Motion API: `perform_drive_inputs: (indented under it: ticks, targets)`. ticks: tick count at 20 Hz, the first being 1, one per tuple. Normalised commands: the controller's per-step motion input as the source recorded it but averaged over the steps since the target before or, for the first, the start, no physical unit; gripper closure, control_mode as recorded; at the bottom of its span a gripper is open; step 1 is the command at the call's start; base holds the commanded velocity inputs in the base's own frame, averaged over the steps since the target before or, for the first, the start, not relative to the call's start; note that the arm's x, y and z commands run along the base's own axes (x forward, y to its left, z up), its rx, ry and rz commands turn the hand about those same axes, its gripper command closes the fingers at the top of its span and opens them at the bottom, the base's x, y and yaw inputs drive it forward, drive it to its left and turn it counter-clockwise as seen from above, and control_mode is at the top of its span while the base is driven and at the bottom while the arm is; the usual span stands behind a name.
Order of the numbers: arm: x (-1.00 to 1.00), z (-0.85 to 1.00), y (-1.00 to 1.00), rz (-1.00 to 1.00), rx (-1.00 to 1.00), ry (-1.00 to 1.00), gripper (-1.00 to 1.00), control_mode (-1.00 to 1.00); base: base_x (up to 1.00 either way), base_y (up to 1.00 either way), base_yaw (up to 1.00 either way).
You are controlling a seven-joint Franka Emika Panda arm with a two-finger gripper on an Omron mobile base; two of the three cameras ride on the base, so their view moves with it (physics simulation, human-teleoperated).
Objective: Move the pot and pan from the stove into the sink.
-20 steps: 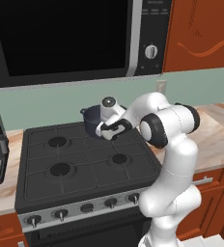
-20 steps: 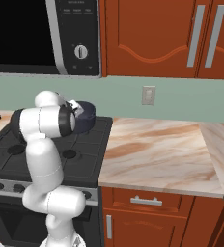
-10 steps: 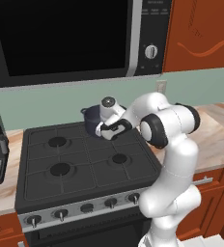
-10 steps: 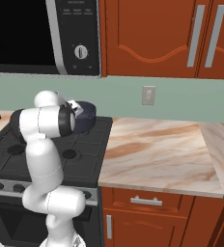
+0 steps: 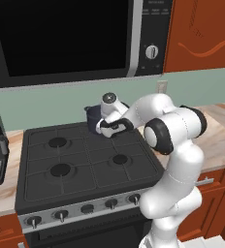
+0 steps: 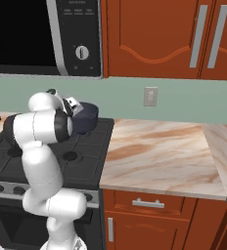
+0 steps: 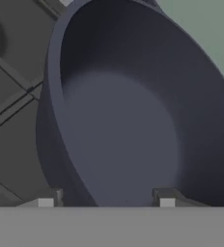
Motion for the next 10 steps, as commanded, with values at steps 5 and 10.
perform_drive_inputs:
  ticks: [5, 10]
  targets:
    - [-0.40, 0.46, 0.00, -0.01, 0.00, 0.03, 1.00, -1.00, 0.00, 0.00, 0.00]
    - [-0.66, 0.38, 0.00, 0.00, -0.01, 0.02, 1.00, -1.00, 0.00, 0.00, 0.00]
